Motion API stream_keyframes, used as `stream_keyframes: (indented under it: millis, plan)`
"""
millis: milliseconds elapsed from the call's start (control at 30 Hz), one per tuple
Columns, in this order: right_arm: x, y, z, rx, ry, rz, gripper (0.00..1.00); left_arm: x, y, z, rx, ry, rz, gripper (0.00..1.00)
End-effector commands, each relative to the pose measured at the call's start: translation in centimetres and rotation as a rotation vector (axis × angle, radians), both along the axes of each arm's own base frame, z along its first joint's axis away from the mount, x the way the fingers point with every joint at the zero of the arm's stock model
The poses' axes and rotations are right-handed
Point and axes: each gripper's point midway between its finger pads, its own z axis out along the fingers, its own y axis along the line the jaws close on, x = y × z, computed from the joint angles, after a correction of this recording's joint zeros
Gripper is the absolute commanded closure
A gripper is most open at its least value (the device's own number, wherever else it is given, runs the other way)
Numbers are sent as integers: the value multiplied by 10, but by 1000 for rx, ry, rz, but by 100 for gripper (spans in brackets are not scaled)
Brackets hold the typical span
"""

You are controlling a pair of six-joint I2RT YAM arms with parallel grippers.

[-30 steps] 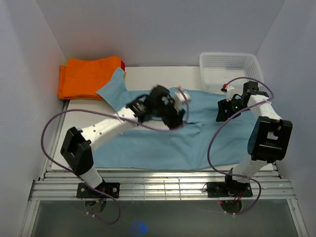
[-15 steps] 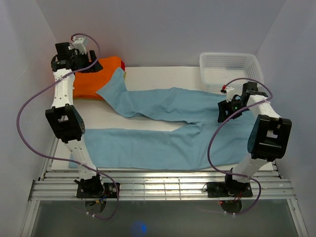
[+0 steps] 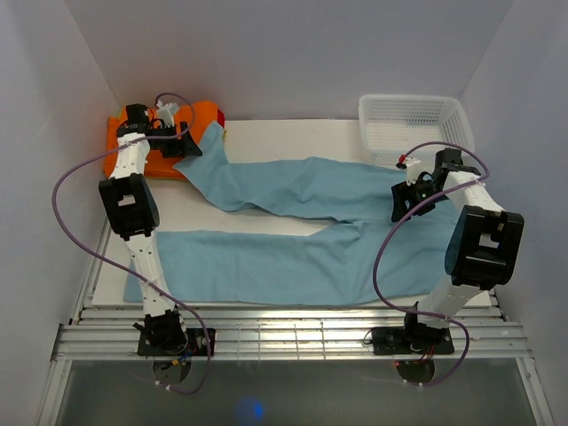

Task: Fold and stack the trousers
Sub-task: Flatten the trousers out

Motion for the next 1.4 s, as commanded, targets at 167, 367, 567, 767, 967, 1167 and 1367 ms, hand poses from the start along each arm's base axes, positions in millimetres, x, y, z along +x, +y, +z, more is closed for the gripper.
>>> stream_keyframes:
  millis: [167,367,567,767,967,1167,1367]
  plan:
    - [1,2,-4,16,13,-1,29,-13,-6,2,-47,17,-11,16]
    - [-3,-3,-6,-12,17,9,30,-17,-21,35,-115,-50,-82,49]
    - [-7,-3,-12,-13,31,11,30,-24,-32,81,-168,-125,-131,81]
    - [-12,-5,-17,-34,35,18,32,-33,-34,131,-157,-202,-115,100]
    - [-20,-31,-39,-150,67,-3,34,-93,-24,170,-76,-241,6,100]
    - [-27,-43,-51,-191,95,5,36,-163,28,157,22,-211,239,100]
    - [-39,-47,-64,-220,134,51,37,-199,82,113,89,-159,409,100]
